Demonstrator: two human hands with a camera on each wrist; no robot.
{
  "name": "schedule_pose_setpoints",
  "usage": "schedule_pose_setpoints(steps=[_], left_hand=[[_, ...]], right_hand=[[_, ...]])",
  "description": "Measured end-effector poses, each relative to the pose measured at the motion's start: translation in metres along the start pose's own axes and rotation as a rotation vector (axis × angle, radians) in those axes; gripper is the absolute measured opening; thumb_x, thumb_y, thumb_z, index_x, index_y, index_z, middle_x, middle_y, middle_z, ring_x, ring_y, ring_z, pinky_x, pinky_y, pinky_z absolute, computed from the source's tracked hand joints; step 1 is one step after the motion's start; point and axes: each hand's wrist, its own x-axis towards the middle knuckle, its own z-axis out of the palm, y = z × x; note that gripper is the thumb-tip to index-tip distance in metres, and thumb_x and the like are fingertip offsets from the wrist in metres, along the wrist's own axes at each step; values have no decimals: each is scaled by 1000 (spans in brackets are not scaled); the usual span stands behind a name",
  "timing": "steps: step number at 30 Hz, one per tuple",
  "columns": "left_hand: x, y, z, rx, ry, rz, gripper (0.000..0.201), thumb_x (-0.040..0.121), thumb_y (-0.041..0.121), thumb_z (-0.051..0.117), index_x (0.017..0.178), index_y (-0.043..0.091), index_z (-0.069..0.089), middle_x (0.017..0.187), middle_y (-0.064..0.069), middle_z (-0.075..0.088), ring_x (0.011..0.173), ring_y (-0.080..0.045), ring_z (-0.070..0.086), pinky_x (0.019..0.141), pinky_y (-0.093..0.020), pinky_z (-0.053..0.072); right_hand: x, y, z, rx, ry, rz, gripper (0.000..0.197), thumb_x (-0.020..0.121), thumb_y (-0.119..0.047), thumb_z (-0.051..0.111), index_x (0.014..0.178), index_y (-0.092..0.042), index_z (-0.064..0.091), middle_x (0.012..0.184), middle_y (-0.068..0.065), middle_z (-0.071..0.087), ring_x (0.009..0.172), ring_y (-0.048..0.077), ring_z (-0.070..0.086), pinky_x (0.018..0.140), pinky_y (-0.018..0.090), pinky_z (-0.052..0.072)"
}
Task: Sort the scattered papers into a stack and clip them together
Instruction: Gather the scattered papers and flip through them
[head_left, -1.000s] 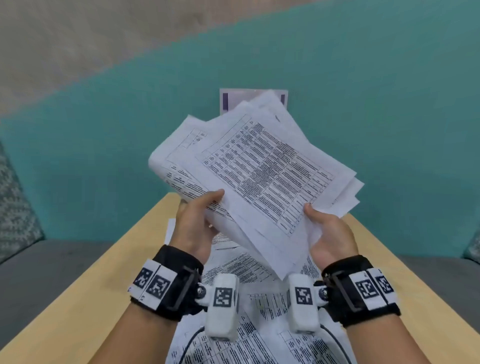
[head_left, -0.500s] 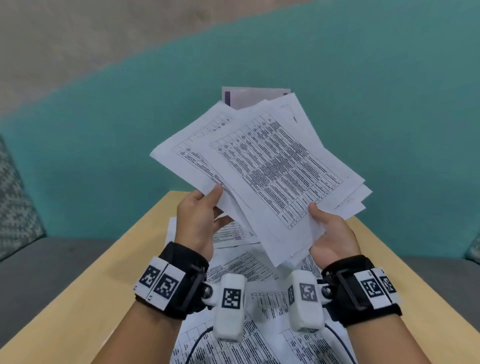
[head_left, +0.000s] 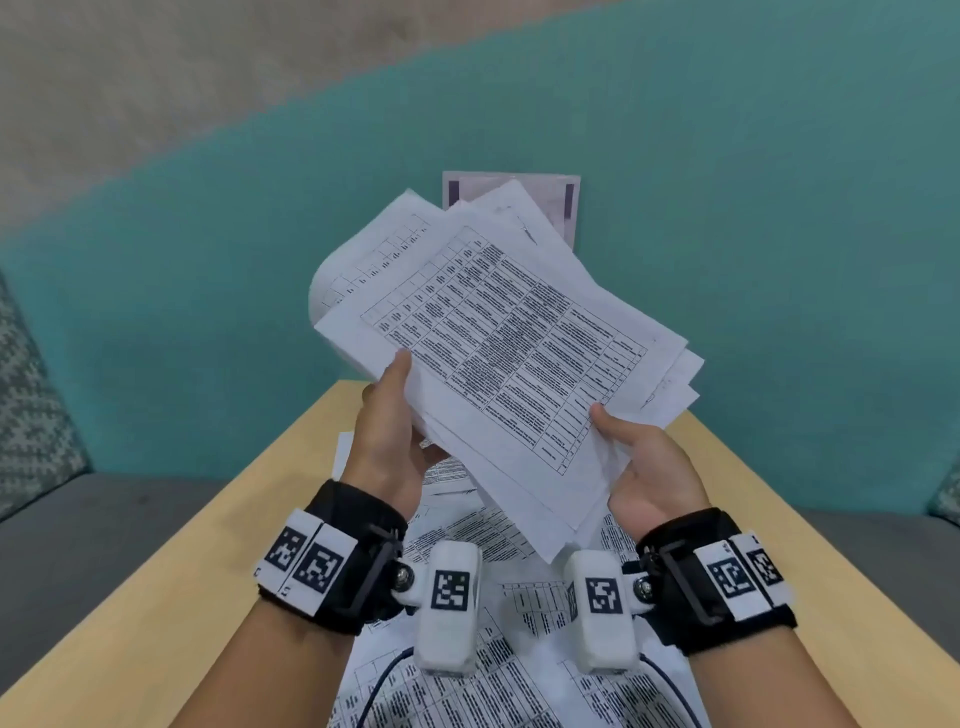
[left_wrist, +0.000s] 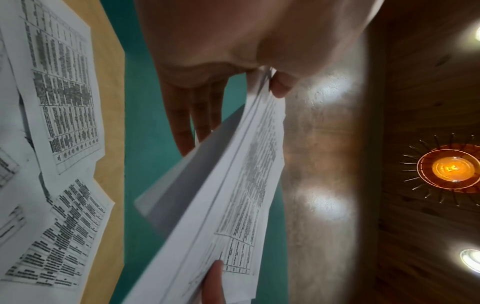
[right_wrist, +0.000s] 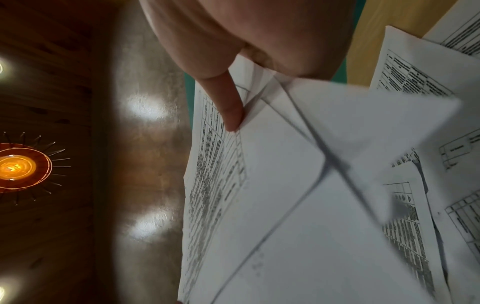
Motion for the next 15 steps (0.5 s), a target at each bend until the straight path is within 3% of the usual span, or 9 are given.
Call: schedule_pose_setpoints(steps=[3,6,9,10,13,15], left_hand=[[3,-1,-2,-8,65,28,50,98,41,62,137,14,47,124,-9,68,94,-27,69,74,-42,59],[3,1,-5,-73,58,26,47,95,30,65,136,12,48,122,-13,65,89,-26,67,68,-42,60],[-3,5,-4,-112,-61,-57,24,98,27,60,117,13,63,108,-13,72,90,-27,65,81,-48,59],[-3,4,-3,-105,-82,-89,24,99,27,60,117,13,63,107,-12,70,92,-28,63,85,-49,57],[-4,1,1,-65,-86,-111,51,93,28,68,140,15,51,130,-9,58,107,-27,64,84,-45,57],[-3,-1,2,-43,-39,-76,82,85,26,74,156,19,32,155,-4,40,133,-28,54,102,-53,52]], right_hand=[[2,3,2,-6,28,-21,32,86,-12,76,116,-3,72,116,14,75,109,31,72,102,51,53],[2,3,1,36,95,-44,35,86,-12,76,120,-4,71,114,15,76,104,32,74,96,52,56],[2,0,0,72,142,-44,41,85,-12,77,124,-6,69,114,14,76,102,33,74,92,55,57],[1,0,1,71,132,-34,41,86,-12,76,125,-6,68,114,15,76,102,34,74,91,55,57],[-6,2,8,27,30,14,32,93,-13,68,123,-1,68,115,17,75,105,33,73,94,50,57],[-10,4,12,5,-17,20,30,94,-12,67,120,2,68,115,19,75,107,33,72,97,50,56]])
